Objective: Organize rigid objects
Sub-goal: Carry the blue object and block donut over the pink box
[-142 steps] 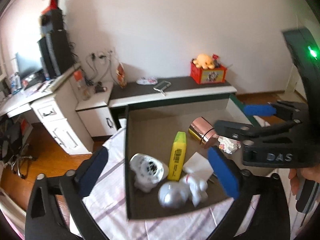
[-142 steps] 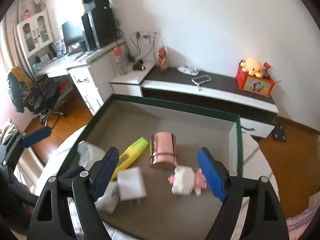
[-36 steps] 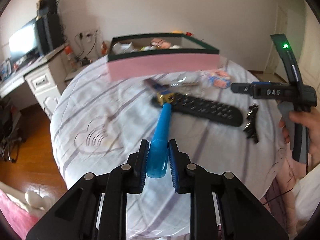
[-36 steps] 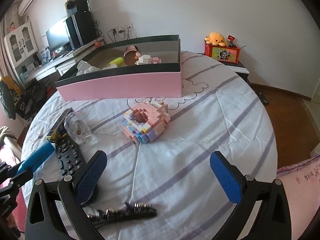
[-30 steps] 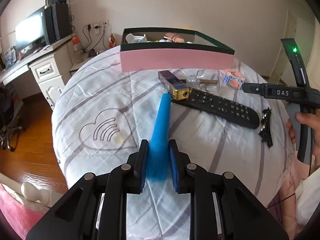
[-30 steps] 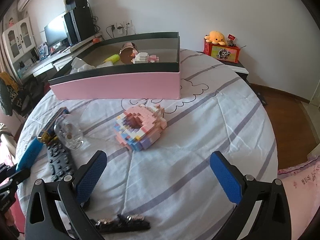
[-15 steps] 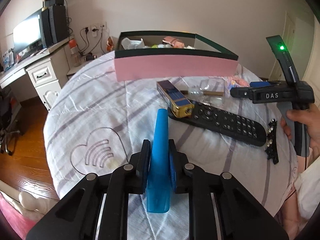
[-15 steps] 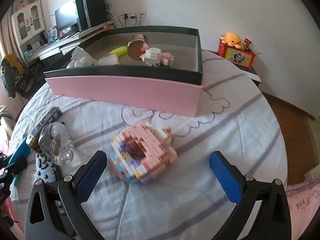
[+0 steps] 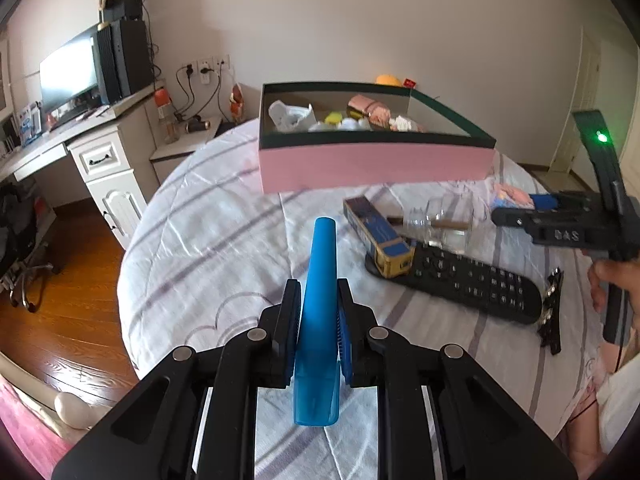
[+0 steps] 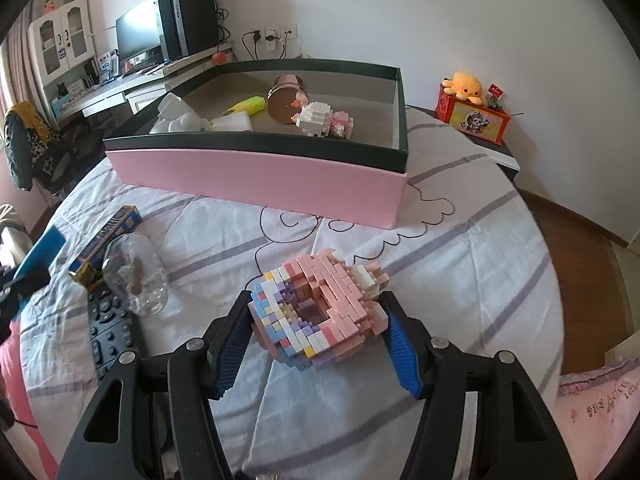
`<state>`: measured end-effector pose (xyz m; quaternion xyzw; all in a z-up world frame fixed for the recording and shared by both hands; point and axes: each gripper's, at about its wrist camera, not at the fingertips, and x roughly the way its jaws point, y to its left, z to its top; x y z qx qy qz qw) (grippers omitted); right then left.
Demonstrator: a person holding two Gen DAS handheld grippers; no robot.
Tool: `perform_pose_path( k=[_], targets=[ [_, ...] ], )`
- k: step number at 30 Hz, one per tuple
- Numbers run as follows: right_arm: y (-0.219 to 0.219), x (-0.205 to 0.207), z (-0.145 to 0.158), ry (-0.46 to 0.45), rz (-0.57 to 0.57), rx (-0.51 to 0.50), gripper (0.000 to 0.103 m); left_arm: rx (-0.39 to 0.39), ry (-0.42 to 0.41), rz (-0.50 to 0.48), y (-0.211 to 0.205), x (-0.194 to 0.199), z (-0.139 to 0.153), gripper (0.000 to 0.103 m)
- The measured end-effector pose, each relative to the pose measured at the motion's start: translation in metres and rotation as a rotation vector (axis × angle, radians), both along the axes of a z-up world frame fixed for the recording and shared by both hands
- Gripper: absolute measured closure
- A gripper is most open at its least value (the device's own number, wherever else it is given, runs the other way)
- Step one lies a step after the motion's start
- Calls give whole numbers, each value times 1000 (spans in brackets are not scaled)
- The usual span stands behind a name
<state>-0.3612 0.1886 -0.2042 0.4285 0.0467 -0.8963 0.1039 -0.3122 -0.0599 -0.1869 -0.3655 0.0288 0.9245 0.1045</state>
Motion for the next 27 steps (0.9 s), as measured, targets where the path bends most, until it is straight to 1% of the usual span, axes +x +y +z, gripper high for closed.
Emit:
perform_pose_path(
  k=[11,16,20,23,27],
  targets=[
    [5,25,51,110,7,-27,40,-23,65,3,8,-13,35,86],
    [6,34,80,191,8,-48,40,-18,130,14,12,-16,63,86],
    [3,42,111,280,6,-57,40,-22,198,23,15,-17,89,86],
    [-1,46,128,332,0,-45,40,-27,244,30,18,-15,107,86],
    [-8,41,144,372,13,-55,40,-35,293,24,23,-18,127,86]
  ],
)
